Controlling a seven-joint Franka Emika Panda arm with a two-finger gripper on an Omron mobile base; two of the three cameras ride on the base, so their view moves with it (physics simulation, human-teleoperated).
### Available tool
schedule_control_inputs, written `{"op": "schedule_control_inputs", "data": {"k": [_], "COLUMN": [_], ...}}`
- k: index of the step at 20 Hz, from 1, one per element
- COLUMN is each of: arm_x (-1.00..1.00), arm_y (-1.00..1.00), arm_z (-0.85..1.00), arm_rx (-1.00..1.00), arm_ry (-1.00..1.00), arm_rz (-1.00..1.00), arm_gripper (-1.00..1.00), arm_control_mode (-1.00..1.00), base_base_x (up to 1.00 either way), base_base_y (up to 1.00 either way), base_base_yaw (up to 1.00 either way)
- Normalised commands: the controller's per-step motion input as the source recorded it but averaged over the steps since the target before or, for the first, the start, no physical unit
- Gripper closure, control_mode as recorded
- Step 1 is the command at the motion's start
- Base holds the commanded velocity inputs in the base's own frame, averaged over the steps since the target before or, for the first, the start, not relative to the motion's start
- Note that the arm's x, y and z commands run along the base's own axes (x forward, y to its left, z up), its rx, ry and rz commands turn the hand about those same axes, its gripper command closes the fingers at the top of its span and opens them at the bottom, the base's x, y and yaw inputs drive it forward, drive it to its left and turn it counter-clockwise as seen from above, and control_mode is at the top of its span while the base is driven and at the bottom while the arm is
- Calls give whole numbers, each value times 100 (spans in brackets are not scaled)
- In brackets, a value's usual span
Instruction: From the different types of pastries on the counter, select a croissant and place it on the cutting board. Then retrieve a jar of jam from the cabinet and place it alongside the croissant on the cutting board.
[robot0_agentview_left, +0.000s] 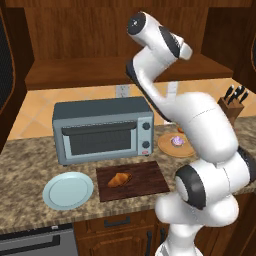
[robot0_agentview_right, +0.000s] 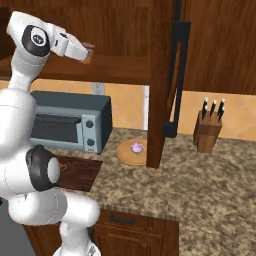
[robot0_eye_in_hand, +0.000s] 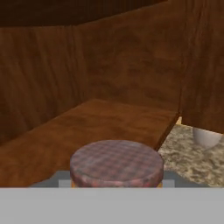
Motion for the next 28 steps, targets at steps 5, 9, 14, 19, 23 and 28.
{"op": "schedule_control_inputs", "data": {"k": [5,9,14,19,23,28], "arm_x": [-100,-100,-100,-100,-100,-54], "arm_y": [-14,-33,-27,-2,22,21], "arm_z": [-11,0,0,-33,-73,-50], "arm_rx": [0,0,0,0,-7,-8], "arm_ry": [-30,-16,-9,-15,-18,-8], "arm_rz": [52,58,63,56,45,31], "arm_gripper": [100,100,100,100,100,100], "arm_control_mode": [-100,-100,-100,-100,-100,-100], "base_base_x": [0,0,0,0,0,0], "base_base_y": [0,0,0,0,0,0], "base_base_yaw": [0,0,0,0,0,0]}}
